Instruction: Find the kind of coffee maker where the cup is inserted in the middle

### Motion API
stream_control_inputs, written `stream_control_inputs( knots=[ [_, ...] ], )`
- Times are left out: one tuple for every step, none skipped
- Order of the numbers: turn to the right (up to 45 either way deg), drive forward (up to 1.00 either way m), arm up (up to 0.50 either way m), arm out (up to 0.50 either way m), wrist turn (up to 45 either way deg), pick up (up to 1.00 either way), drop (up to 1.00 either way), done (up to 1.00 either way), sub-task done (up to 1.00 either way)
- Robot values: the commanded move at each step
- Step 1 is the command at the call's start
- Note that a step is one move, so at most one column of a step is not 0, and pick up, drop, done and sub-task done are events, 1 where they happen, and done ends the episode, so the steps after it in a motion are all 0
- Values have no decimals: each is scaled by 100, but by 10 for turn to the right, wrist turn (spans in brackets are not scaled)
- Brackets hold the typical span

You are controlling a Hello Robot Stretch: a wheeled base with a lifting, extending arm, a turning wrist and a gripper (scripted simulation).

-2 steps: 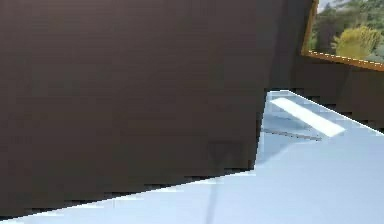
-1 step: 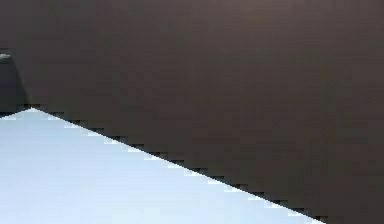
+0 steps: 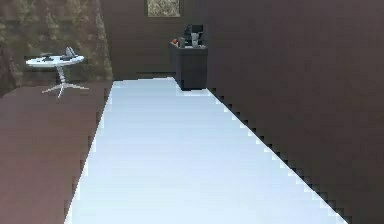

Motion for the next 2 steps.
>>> stream_control_inputs(
  knots=[
    [-90,0,0,0,0,0,0,0,0],
    [0,100,0,0,0,0,0,0,0]
  ],
)
